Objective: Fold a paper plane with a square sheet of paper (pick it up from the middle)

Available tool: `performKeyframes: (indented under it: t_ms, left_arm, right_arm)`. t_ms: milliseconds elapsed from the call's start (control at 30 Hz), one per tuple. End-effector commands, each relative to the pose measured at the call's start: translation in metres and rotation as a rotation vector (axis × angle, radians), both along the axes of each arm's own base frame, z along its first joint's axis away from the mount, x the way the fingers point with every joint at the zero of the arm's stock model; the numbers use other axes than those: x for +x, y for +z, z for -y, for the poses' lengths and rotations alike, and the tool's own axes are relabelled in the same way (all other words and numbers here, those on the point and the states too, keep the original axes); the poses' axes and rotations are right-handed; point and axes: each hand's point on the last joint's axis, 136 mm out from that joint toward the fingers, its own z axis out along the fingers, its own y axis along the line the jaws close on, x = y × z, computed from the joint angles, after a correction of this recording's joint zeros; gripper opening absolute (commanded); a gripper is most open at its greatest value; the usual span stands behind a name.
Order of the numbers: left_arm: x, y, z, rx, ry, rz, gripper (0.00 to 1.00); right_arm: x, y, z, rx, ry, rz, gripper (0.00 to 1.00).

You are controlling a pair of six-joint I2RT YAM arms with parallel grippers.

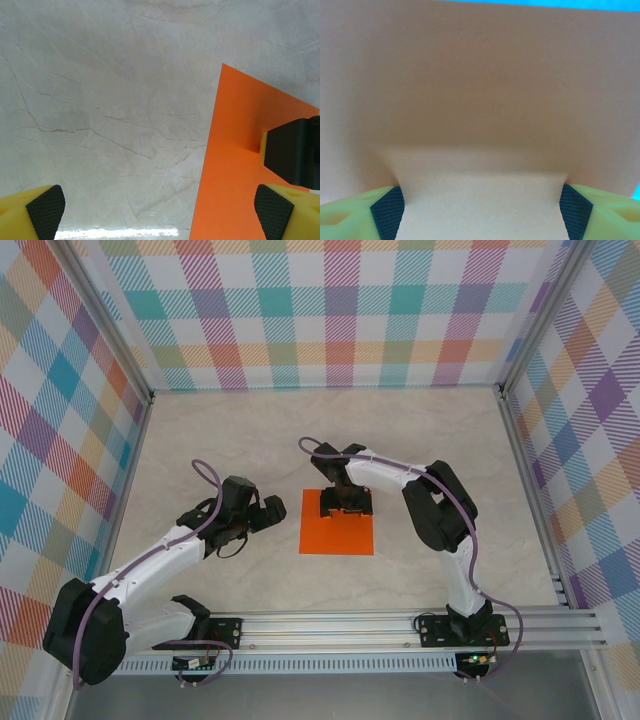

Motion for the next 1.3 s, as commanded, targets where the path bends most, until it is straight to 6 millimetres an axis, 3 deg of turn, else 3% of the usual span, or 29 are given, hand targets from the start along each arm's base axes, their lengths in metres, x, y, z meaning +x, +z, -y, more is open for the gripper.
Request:
performKeyframes:
  t_ms: [0,200,300,533,867,1067,1267]
  left_arm:
    - [0.001,0.006,0.001,-0.005,-0.013,0.006,1.00]
    - [0.000,0.007,-0.003,0.009,-0.002,0.013,1.00]
    - [0.001,0.009,-0.005,0.013,0.008,0.024,1.00]
    - [0.000,0.010,-0.010,0.027,0.025,0.032,1.00]
    - [-0.002,0.009,-0.014,0.037,0.033,0.036,1.00]
    - [-0.001,0.008,-0.013,0.035,0.032,0.033,1.00]
    - [-0.003,0.009,-0.013,0.036,0.032,0.030,1.00]
  right_arm:
    - [-0.036,-0.035,0.016,-0.088,0.032,-0.143,0.84]
    - [-0.014,0.030,0.000,0.004,0.031,-0.014,0.99]
    - [-0.012,0.040,-0.006,0.043,-0.001,0.006,1.00]
    - [-0.019,0.012,-0.011,0.029,-0.081,-0.030,1.00]
    - [-0.043,-0.042,0.007,-0.054,-0.098,-0.124,1.00]
    - [-0.049,-0.051,0.011,-0.077,-0.086,-0.140,0.97]
    - [-0.046,-0.044,0.005,-0.048,-0.079,-0.124,0.86]
